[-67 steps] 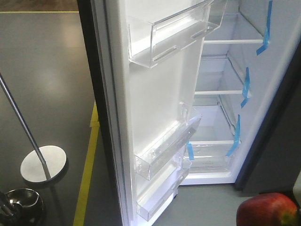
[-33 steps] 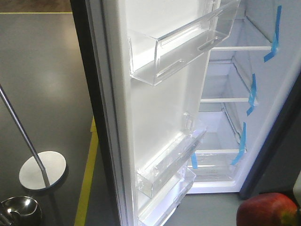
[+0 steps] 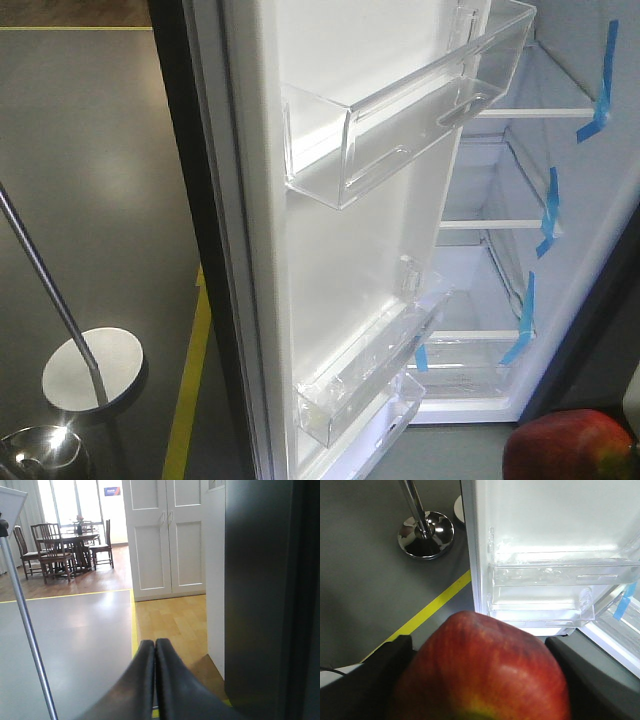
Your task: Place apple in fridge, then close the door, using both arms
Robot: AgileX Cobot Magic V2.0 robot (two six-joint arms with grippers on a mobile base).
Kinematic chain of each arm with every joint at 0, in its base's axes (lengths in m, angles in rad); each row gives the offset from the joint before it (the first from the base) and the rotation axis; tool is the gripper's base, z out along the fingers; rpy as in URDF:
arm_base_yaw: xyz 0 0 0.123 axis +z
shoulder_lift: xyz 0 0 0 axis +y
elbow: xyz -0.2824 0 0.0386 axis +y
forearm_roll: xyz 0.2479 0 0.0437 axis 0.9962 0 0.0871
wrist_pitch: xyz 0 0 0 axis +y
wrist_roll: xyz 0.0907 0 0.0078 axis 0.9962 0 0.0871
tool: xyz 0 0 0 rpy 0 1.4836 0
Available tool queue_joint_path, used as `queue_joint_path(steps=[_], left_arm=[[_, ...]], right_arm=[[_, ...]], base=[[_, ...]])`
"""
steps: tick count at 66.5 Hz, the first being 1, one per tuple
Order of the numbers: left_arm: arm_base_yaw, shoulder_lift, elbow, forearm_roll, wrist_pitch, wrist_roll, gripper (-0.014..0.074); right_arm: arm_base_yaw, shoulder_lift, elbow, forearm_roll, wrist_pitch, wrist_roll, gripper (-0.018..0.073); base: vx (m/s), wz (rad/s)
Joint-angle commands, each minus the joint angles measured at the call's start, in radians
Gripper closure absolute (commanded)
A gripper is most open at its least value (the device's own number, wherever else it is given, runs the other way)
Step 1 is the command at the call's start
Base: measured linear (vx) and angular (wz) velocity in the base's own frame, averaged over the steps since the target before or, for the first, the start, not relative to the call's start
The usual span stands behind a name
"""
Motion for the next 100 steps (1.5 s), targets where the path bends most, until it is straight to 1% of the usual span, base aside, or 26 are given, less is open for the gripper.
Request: queue_joint_path(steps=[1, 70, 76, 81, 86, 91, 96, 100], left_arm=[[0.003, -0.006, 0.026, -0.008, -0.077, -0.008, 0.0603], [0.003, -0.006, 0.026, -0.008, -0.077, -0.008, 0.0603], [0.003, -0.006, 0.026, -0.008, -0.077, -0.008, 0.0603], [0.003, -0.006, 0.026, -0.008, -0.077, -0.008, 0.0603], [0.003, -0.006, 0.026, -0.008, -0.077, -0.008, 0.0603], [0.003, -0.006, 0.026, -0.008, -0.077, -0.008, 0.0603], [0.003, -0.006, 0.026, -0.008, -0.077, -0.008, 0.0603], [0.003, -0.006, 0.026, -0.008, -0.077, -0.008, 0.0603]], right_arm=[[-0.001, -0.001, -0.028, 0.013, -0.062, -0.007, 0.0409], [-0.001, -0.001, -0.028, 0.014, -0.07, -0.007, 0.0409], [-0.001, 0.0, -0.028, -0.012, -0.113, -0.027, 0.0409], [-0.001, 0.0, -0.028, -0.037, -0.132, -0.023, 0.0409], [-0.001, 0.0, -0.028, -0.044, -0.193, -0.001, 0.0409], [-0.001, 0.016, -0.046, -0.066, -0.3, 0.06, 0.0409], [-0.001, 0.058, -0.112, -0.13, -0.337, 0.125, 0.0409], [-0.001, 0.102, -0.192, -0.211, -0.329, 0.192, 0.0409]], base=[[0.05, -0.01], [0.01, -0.02], [0.0, 0.0], [0.0, 0.0], [0.0, 0.0], [0.0, 0.0], [0.0, 0.01], [0.0, 0.0]])
